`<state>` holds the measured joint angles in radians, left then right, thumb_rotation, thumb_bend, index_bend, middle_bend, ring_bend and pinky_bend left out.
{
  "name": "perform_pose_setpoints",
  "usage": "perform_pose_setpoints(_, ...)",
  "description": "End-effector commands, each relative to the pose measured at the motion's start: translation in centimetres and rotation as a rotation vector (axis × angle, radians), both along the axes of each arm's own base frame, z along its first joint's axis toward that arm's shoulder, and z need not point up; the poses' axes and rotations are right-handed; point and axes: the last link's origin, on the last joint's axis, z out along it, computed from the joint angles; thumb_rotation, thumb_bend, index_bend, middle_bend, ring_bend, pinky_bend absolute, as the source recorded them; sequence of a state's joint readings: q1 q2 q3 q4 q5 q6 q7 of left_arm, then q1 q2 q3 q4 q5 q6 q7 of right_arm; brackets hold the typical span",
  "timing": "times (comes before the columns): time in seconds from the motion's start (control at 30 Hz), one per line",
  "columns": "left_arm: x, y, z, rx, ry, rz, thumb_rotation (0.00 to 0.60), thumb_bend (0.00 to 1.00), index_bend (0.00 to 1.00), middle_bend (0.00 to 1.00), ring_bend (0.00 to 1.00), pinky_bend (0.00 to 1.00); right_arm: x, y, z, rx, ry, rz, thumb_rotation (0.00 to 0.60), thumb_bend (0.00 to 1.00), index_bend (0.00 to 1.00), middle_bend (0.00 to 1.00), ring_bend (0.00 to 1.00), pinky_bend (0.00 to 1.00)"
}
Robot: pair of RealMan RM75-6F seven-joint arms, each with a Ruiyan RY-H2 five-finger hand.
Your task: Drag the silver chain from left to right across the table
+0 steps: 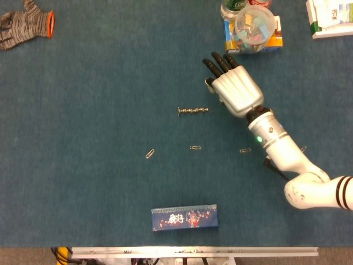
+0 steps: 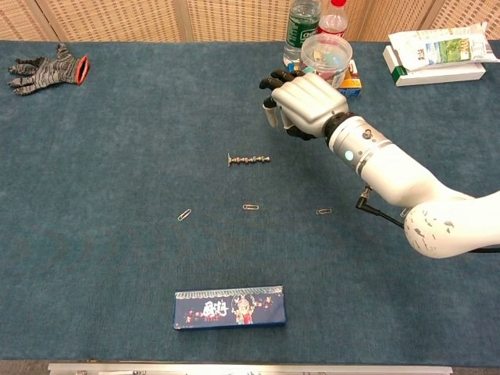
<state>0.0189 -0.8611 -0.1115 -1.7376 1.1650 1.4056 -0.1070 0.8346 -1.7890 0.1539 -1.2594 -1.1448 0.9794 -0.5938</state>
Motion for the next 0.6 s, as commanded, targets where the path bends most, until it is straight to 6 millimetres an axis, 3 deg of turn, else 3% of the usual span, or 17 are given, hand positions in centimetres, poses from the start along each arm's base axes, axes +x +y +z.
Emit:
perform_pose_setpoints(0.03,0.0,0.0,0.1,0.004,0.000,0.002,0.600,0.12,0.53,0.19,0.06,0.01,0.1,0.0,-0.3,0.003,0.013,0.005,0.600,0.11,0.51,0.15,0.02,0.14)
perform_pose_setpoints(0.17,-0.1,-0.1,0.2,0.008,-0.002,0.005,0.600,0.12,0.53,0.19,0.06,0.01,0.4,0.0,-0.4,0.002,0.026,0.019,0.600,0.01,0.51,0.14,0.02,0.14)
perform_pose_setpoints(0.4,0.0,-0.1,0.3,0.008,-0.002,0.002,0.600,0.12,0.53,0.19,0.06,0.01,1.0,0.1,-0.3,-0.006,0.017,0.032,0.600,0.00,0.43,0.12,0.01,0.12)
perform_pose_setpoints(0.6,0.0,-0.2,0.3,0.008,-0.002,0.003,0.600,0.12,0.53,0.19,0.06,0.01,1.2,0.2,-0.6,-0.015,0.015,0.033,0.600,0.00,0.43,0.12,0.01,0.12)
